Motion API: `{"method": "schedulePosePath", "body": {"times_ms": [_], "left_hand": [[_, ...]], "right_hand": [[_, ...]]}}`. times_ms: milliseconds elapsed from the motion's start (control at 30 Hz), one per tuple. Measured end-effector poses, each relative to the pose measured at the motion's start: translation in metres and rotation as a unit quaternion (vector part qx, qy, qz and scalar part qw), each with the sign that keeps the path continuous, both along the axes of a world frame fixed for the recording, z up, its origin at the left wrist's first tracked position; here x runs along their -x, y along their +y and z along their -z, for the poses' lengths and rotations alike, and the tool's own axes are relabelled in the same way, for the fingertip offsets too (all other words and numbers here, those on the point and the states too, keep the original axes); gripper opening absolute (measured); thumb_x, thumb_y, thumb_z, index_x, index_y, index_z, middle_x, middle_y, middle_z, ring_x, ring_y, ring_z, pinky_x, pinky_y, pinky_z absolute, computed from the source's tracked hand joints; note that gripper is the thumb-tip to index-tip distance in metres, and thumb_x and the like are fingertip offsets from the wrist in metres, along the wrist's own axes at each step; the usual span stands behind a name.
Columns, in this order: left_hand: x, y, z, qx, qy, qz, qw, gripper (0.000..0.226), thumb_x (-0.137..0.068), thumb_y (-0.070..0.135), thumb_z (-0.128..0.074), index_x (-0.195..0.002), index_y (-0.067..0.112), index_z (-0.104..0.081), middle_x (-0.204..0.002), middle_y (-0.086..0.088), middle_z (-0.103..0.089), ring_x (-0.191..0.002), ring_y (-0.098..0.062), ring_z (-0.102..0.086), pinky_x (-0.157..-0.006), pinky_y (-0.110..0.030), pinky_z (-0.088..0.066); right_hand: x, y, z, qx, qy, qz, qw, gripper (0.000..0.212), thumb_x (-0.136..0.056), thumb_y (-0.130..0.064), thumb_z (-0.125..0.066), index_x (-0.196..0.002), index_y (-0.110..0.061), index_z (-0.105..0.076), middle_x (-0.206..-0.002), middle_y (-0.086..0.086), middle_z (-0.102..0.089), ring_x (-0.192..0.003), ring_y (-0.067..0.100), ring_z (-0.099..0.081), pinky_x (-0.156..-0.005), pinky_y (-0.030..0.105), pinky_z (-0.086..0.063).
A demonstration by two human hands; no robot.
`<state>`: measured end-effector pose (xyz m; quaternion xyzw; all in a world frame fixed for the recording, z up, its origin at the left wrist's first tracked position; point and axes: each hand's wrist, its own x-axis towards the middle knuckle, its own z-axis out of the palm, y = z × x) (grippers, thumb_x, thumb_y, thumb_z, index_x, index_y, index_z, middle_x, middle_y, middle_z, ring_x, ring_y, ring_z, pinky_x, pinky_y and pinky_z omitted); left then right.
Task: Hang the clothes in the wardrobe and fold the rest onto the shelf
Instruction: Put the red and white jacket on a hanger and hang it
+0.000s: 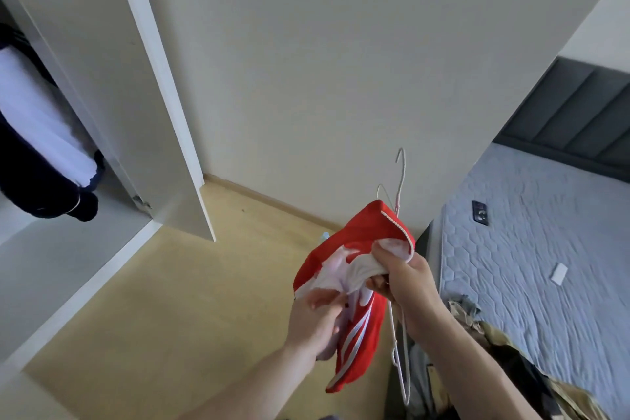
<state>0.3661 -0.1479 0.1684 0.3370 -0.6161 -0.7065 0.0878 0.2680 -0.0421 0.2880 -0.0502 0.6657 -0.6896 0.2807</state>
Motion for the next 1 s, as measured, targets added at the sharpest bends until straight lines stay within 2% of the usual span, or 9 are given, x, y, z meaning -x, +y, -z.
{"method": "schedulePosePath", "body": {"times_ms": [167,300,400,533,600,700,800,867,1000], "left_hand": [[-0.003,-0.004,0.009,0.163,0.000,0.057,0.985,0.009,-0.080,0.034,-0.078,-0.080,0.028,-0.071,-0.085,0.022,-0.073,-0.084,0.006,-0.067,-0.068,-0.006,-0.048],[0.001,-0.012,0.014,0.260,-0.022,0.034,0.965,0.011,-0.090,0.033,-0.072,-0.080,0.032,-0.068,-0.080,0.017,-0.071,-0.083,0.003,-0.066,-0.067,-0.014,-0.051],[0.005,-0.021,0.011,0.288,-0.006,0.014,0.958,0.011,-0.093,0.037,-0.069,-0.082,0.039,-0.066,-0.082,0.021,-0.070,-0.083,0.005,-0.065,-0.066,-0.014,-0.052],[0.007,-0.027,0.006,0.283,-0.030,0.030,0.958,0.018,-0.095,0.041,-0.065,-0.077,0.044,-0.062,-0.080,0.026,-0.068,-0.082,0.007,-0.064,-0.065,-0.012,-0.050],[0.010,-0.028,0.006,0.241,-0.039,0.059,0.968,0.023,-0.099,0.037,-0.061,-0.076,0.041,-0.065,-0.077,0.023,-0.069,-0.078,0.003,-0.067,-0.069,-0.014,-0.052],[0.013,-0.030,0.004,0.180,-0.056,0.094,0.978,0.032,-0.102,0.028,-0.053,-0.074,0.027,-0.069,-0.072,0.012,-0.071,-0.071,-0.008,-0.066,-0.072,-0.028,-0.055],[0.009,-0.036,0.005,0.228,-0.053,0.133,0.963,0.034,-0.101,0.027,-0.055,-0.068,0.032,-0.064,-0.068,0.022,-0.068,-0.073,-0.004,-0.066,-0.073,-0.020,-0.052],[0.003,-0.042,0.007,0.259,-0.060,0.177,0.948,0.025,-0.097,0.029,-0.059,-0.073,0.036,-0.063,-0.070,0.026,-0.066,-0.074,-0.001,-0.065,-0.071,-0.013,-0.050],[-0.004,-0.051,0.012,0.368,-0.087,0.211,0.901,0.012,-0.092,0.040,-0.065,-0.083,0.034,-0.062,-0.102,0.023,-0.060,-0.086,-0.002,-0.062,-0.072,-0.010,-0.043]], "right_hand": [[-0.005,-0.004,0.007,0.003,-0.027,0.032,0.999,0.025,-0.101,-0.018,-0.062,-0.081,-0.009,-0.073,-0.064,0.001,-0.070,-0.052,0.008,-0.066,-0.055,0.021,-0.055],[-0.008,-0.012,0.010,0.006,-0.041,0.025,0.999,0.022,-0.102,-0.019,-0.062,-0.096,0.000,-0.073,-0.079,0.008,-0.077,-0.063,0.014,-0.073,-0.061,0.024,-0.058],[-0.009,-0.018,0.010,-0.001,-0.037,0.023,0.999,0.023,-0.102,-0.022,-0.062,-0.103,-0.001,-0.072,-0.090,0.013,-0.078,-0.072,0.019,-0.076,-0.065,0.025,-0.059],[-0.008,-0.023,0.011,0.012,-0.044,0.034,0.998,0.022,-0.101,-0.020,-0.062,-0.101,-0.001,-0.073,-0.090,0.016,-0.078,-0.068,0.020,-0.075,-0.063,0.026,-0.060],[-0.009,-0.027,0.013,0.032,-0.055,0.043,0.997,0.020,-0.099,-0.017,-0.065,-0.097,0.001,-0.073,-0.088,0.018,-0.077,-0.068,0.021,-0.075,-0.063,0.027,-0.060],[-0.010,-0.032,0.016,0.051,-0.067,0.061,0.995,0.017,-0.096,-0.013,-0.068,-0.089,0.001,-0.074,-0.075,0.013,-0.073,-0.059,0.018,-0.070,-0.065,0.031,-0.061],[-0.005,-0.032,0.016,0.059,-0.053,0.079,0.994,0.020,-0.096,-0.012,-0.067,-0.080,-0.004,-0.076,-0.073,0.012,-0.072,-0.054,0.014,-0.066,-0.065,0.032,-0.060],[0.001,-0.029,0.016,0.049,-0.036,0.092,0.994,0.017,-0.098,-0.014,-0.066,-0.087,-0.003,-0.074,-0.077,0.013,-0.074,-0.057,0.017,-0.070,-0.063,0.031,-0.060],[0.002,-0.028,0.020,0.031,0.003,0.099,0.995,0.019,-0.099,-0.013,-0.063,-0.088,-0.003,-0.074,-0.081,0.015,-0.076,-0.066,0.021,-0.074,-0.062,0.028,-0.060]]}}
